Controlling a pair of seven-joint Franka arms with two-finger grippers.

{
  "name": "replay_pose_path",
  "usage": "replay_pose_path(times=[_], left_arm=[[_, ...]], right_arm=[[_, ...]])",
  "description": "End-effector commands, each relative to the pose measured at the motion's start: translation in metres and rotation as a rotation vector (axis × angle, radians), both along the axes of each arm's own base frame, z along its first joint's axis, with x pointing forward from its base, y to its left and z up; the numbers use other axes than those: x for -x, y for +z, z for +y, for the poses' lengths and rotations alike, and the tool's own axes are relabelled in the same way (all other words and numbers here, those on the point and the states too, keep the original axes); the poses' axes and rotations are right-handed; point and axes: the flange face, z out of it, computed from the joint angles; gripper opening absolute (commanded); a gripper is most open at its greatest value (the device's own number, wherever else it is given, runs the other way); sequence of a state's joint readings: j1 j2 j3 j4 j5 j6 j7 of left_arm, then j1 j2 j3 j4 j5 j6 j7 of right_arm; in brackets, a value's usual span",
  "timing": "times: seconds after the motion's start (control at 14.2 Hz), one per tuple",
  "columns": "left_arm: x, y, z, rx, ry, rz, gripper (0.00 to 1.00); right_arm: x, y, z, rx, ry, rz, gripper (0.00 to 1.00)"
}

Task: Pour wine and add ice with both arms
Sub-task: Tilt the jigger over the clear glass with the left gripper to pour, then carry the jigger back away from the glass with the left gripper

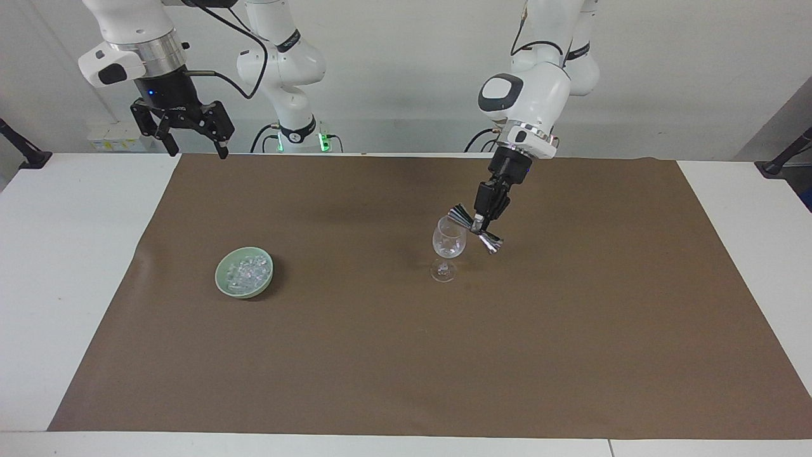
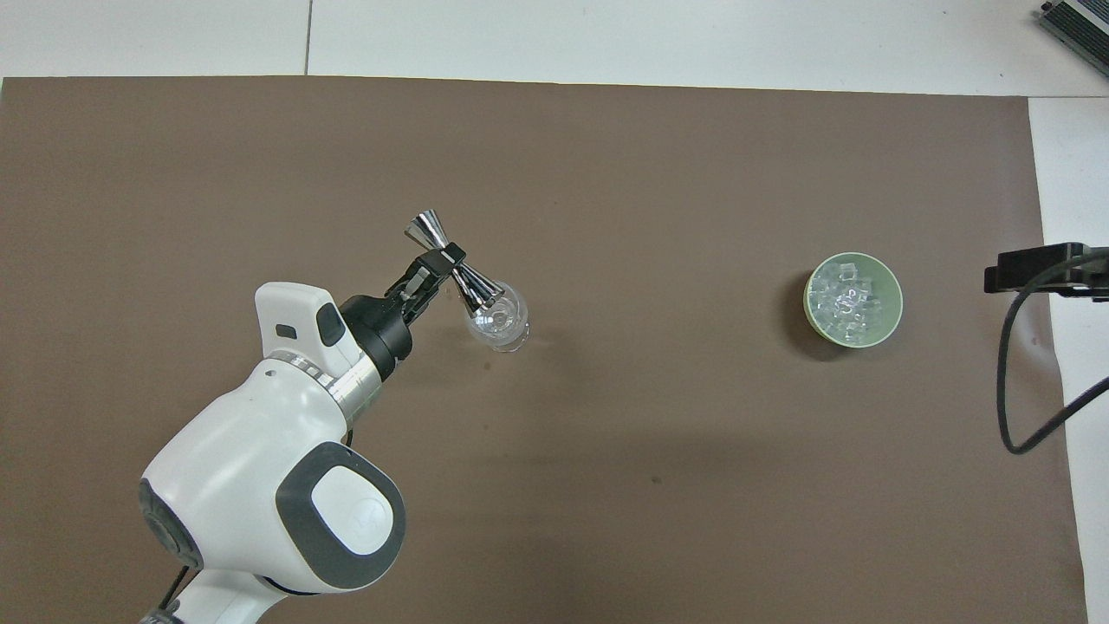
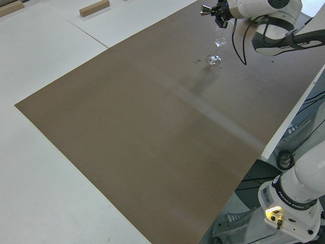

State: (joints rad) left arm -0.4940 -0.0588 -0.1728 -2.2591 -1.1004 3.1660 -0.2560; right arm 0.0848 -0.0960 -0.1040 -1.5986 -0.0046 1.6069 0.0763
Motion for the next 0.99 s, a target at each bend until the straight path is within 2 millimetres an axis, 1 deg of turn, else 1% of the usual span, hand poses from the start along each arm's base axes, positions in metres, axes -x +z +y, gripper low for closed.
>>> replay_pose_path(times=[0.0, 0.42, 0.56, 0.77, 0.91], left_arm=[[0.0061, -0.0007, 0.0001, -0.054, -0.022, -0.048, 0.00], [0.0062, 0.0010, 0.0002, -0.065, -0.019, -0.066, 0.00], [0.0063, 0.0000, -0.0024, -0.039, -0.002, -0.047, 0.00], [0.0049, -0.0033, -0.0005, 0.044, 0.055, 0.032, 0.00], [0.0039, -0.0002, 0.0028, 0.091, 0.050, 0.090, 0.00]], right_arm=[[0.0032, -0.0012, -0.0011, -0.015, 0.018, 0.007, 1.00], [0.0031, -0.0010, -0.0019, -0.015, 0.017, 0.005, 1.00], [0.0032, -0.0012, -0.0011, -0.015, 0.018, 0.007, 1.00], [0.0032, -0.0012, -0.0019, -0.015, 0.017, 0.007, 1.00], [0.0035, -0.0013, -0.0051, -0.017, 0.009, 0.008, 1.00]])
